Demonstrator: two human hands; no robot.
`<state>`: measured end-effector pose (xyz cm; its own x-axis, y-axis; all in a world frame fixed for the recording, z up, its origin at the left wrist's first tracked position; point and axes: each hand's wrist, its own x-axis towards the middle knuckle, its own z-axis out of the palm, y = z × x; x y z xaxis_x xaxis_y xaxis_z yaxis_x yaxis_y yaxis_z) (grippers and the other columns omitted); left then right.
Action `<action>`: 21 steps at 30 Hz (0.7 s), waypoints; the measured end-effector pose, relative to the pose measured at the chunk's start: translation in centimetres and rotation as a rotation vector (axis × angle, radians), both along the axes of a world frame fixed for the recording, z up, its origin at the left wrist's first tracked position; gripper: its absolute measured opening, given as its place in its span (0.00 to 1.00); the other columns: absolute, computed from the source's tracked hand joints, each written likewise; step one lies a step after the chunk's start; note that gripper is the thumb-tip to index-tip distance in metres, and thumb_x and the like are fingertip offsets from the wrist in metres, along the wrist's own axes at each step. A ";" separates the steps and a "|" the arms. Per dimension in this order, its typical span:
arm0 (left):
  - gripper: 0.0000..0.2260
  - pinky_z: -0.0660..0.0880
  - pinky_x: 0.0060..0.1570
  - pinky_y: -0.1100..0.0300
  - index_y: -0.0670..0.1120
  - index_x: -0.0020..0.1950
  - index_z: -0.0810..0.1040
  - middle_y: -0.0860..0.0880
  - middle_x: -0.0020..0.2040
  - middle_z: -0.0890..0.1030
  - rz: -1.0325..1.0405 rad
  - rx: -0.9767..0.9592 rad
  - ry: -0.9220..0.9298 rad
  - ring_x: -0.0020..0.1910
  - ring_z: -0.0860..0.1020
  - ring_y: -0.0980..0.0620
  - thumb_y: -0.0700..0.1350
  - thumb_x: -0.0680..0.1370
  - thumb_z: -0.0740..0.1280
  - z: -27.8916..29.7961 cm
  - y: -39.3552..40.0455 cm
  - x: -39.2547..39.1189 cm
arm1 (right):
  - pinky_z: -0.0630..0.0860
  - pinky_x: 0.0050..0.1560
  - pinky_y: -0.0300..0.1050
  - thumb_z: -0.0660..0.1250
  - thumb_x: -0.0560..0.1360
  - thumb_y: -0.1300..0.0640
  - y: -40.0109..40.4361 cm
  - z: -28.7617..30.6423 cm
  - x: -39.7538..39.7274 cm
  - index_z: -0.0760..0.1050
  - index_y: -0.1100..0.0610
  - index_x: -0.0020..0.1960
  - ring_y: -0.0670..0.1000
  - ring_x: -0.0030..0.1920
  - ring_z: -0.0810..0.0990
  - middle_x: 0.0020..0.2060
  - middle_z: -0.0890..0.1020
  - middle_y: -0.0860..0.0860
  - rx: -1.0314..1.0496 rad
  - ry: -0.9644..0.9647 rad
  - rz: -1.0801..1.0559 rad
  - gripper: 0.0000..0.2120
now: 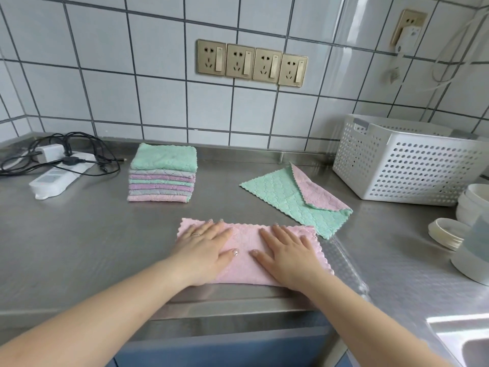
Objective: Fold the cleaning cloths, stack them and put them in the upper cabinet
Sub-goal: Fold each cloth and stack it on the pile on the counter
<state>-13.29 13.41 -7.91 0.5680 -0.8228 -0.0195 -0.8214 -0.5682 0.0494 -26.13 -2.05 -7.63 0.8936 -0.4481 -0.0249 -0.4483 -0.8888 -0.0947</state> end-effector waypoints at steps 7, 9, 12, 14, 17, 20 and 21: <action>0.29 0.41 0.74 0.52 0.55 0.76 0.49 0.51 0.78 0.46 0.006 -0.007 -0.019 0.77 0.46 0.51 0.64 0.78 0.43 0.3 0.4 0.2 | 0.49 0.73 0.58 0.43 0.75 0.31 -2.7 -0.2 -1.7 0.48 0.43 0.76 0.51 0.77 0.47 0.77 0.52 0.47 -0.033 0.033 -0.092 0.33; 0.31 0.45 0.74 0.52 0.54 0.75 0.56 0.51 0.77 0.53 -0.041 -0.056 -0.038 0.76 0.50 0.51 0.64 0.75 0.39 0.6 0.5 -0.2 | 0.49 0.72 0.61 0.45 0.75 0.31 -2.7 0.1 -1.6 0.52 0.44 0.75 0.52 0.76 0.50 0.76 0.55 0.47 -0.047 0.041 -0.107 0.32; 0.23 0.67 0.65 0.56 0.55 0.58 0.78 0.55 0.61 0.78 -0.288 -0.254 -0.199 0.61 0.75 0.52 0.59 0.73 0.49 1.4 0.9 -2.2 | 0.51 0.71 0.59 0.54 0.78 0.42 -2.5 1.2 -0.3 0.66 0.46 0.69 0.50 0.72 0.62 0.71 0.65 0.46 -0.026 -0.088 -0.057 0.21; 0.14 0.74 0.55 0.61 0.55 0.47 0.81 0.58 0.47 0.81 -0.410 -0.351 -0.160 0.47 0.79 0.54 0.56 0.73 0.57 1.5 1.1 -3.9 | 0.58 0.69 0.48 0.58 0.78 0.54 -2.1 1.9 1.3 0.73 0.47 0.65 0.48 0.68 0.69 0.68 0.71 0.45 0.060 -0.220 0.069 0.17; 0.12 0.75 0.47 0.63 0.54 0.41 0.81 0.58 0.40 0.80 -0.462 -0.322 -0.127 0.39 0.78 0.54 0.56 0.71 0.59 1.4 1.0 -5.8 | 0.70 0.60 0.45 0.61 0.76 0.60 -1.1 2.1 3.7 0.80 0.52 0.57 0.51 0.62 0.75 0.61 0.79 0.49 0.127 -0.222 0.207 0.14; 0.12 0.77 0.38 0.64 0.54 0.37 0.80 0.57 0.36 0.79 -0.458 -0.317 -0.213 0.33 0.78 0.54 0.54 0.70 0.57 0.9 0.8 -5.6 | 0.73 0.55 0.47 0.62 0.74 0.58 -0.8 1.6 4.6 0.81 0.50 0.53 0.53 0.57 0.77 0.55 0.81 0.48 0.073 -0.206 0.201 0.12; 0.12 0.76 0.37 0.64 0.54 0.36 0.80 0.56 0.35 0.78 -0.457 -0.316 -0.218 0.32 0.78 0.54 0.52 0.69 0.57 0.8 0.9 -5.4 | 0.74 0.54 0.48 0.62 0.74 0.57 -1.0 1.6 4.5 0.81 0.50 0.52 0.54 0.56 0.78 0.55 0.80 0.49 0.057 -0.213 0.193 0.11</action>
<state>-18.72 14.27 -7.08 0.1184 -0.9318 0.3430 -0.9894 -0.1400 -0.0390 -21.61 -3.03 -6.04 0.9500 -0.2726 0.1524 -0.2362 -0.9464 -0.2205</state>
